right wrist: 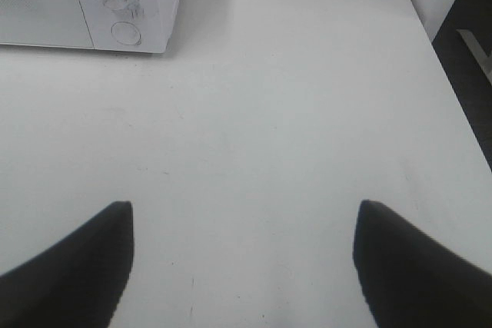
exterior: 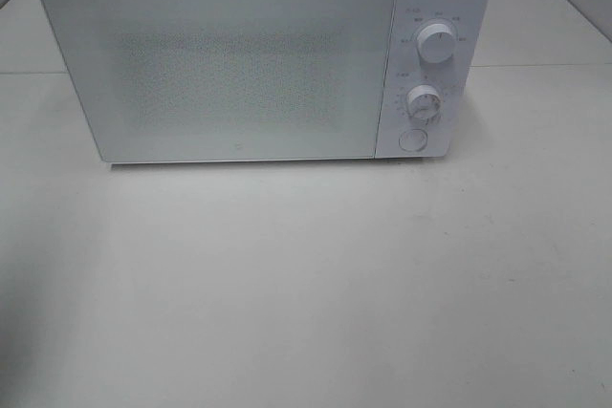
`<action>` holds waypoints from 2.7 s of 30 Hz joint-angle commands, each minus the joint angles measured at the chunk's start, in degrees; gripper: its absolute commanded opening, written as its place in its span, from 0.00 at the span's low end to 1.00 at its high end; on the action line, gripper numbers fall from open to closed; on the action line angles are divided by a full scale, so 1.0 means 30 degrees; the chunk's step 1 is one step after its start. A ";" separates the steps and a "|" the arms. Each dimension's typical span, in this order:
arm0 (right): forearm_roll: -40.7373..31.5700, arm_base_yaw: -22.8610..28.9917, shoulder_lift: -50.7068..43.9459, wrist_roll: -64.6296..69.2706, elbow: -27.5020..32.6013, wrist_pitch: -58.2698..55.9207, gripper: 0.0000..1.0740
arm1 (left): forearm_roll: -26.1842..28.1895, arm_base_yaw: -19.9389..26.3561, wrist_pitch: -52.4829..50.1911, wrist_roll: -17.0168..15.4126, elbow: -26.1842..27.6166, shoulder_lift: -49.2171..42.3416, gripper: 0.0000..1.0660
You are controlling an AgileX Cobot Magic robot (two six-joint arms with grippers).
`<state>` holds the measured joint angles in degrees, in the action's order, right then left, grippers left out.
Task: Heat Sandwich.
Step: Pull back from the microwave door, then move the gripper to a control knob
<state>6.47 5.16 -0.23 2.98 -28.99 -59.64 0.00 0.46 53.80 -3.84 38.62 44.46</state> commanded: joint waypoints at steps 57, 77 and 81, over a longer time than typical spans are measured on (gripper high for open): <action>0.0038 -0.0134 -0.0497 0.0000 0.0000 0.0134 0.71 | 0.0153 0.0057 0.1700 0.0172 -0.3419 -1.5413 0.95; 0.0038 -0.0134 -0.0497 0.0000 0.0000 0.0134 0.71 | 0.0153 0.0057 0.1700 0.0172 -0.3419 -1.5413 0.95; 0.0038 -0.0134 -0.0497 0.0000 0.0000 0.0134 0.71 | 0.0153 0.0057 0.1700 0.0172 -0.3419 -1.5413 0.95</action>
<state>6.47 5.16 -0.23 2.98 -28.99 -59.64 0.00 0.46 59.36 -3.38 28.59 -0.23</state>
